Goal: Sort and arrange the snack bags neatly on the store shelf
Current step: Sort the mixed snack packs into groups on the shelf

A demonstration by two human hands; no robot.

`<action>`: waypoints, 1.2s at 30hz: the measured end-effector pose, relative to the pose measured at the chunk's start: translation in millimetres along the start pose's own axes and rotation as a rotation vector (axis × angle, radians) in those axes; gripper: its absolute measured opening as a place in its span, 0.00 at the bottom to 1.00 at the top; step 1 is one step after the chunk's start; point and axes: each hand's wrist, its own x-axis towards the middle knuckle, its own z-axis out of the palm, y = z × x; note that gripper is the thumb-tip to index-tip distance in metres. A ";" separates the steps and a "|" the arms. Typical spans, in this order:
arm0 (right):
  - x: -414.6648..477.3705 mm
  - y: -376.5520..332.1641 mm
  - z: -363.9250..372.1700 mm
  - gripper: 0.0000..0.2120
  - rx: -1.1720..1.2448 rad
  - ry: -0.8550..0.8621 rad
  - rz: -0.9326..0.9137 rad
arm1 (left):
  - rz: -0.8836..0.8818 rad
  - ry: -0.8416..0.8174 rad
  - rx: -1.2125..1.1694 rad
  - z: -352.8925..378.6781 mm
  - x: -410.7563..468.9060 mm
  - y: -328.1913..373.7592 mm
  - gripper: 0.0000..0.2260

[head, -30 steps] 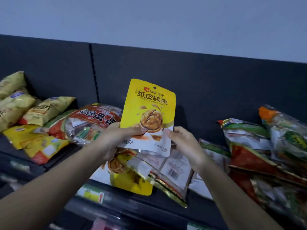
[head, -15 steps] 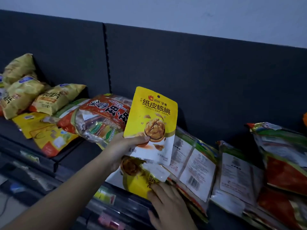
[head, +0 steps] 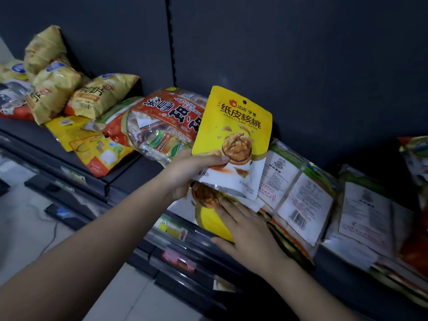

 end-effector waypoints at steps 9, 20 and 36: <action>16.6 -14.4 2.5 0.30 -0.055 0.021 0.077 | 0.039 -0.134 -0.024 -19.0 -2.7 3.4 0.21; 19.1 -25.2 -74.1 0.11 0.446 0.027 0.365 | 0.111 -0.220 -0.019 -93.9 -7.4 56.6 0.14; 98.7 -21.0 -187.8 0.14 0.505 0.735 -0.136 | 0.038 -0.002 -0.028 -155.7 -33.6 45.0 0.05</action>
